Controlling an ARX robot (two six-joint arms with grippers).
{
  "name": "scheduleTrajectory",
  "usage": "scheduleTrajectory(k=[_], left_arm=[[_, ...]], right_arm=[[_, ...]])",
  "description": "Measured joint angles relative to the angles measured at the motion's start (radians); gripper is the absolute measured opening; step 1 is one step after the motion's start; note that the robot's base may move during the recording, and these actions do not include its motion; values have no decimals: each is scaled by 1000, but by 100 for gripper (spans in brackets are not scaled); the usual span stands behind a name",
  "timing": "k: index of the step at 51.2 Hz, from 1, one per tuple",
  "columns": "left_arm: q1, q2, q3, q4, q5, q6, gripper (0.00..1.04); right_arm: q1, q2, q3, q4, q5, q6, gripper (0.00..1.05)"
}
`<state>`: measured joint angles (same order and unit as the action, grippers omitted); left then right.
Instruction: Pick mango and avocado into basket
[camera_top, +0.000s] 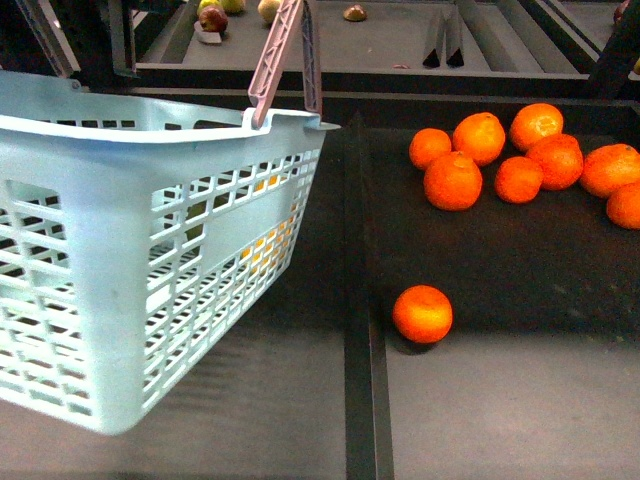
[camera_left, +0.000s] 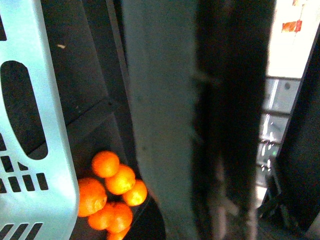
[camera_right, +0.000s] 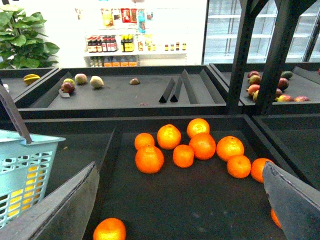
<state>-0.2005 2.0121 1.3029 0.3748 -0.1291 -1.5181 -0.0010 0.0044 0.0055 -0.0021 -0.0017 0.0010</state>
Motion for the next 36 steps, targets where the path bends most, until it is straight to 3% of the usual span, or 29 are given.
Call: scheduleTrajectory(k=[17,36], left_arm=[[32,156,66,243,-23,-119,7],[55,324,51,424,8,-98,7]], right_arm=[[0,0,0,0,0,0,97],[0,0,0,0,0,0,97]])
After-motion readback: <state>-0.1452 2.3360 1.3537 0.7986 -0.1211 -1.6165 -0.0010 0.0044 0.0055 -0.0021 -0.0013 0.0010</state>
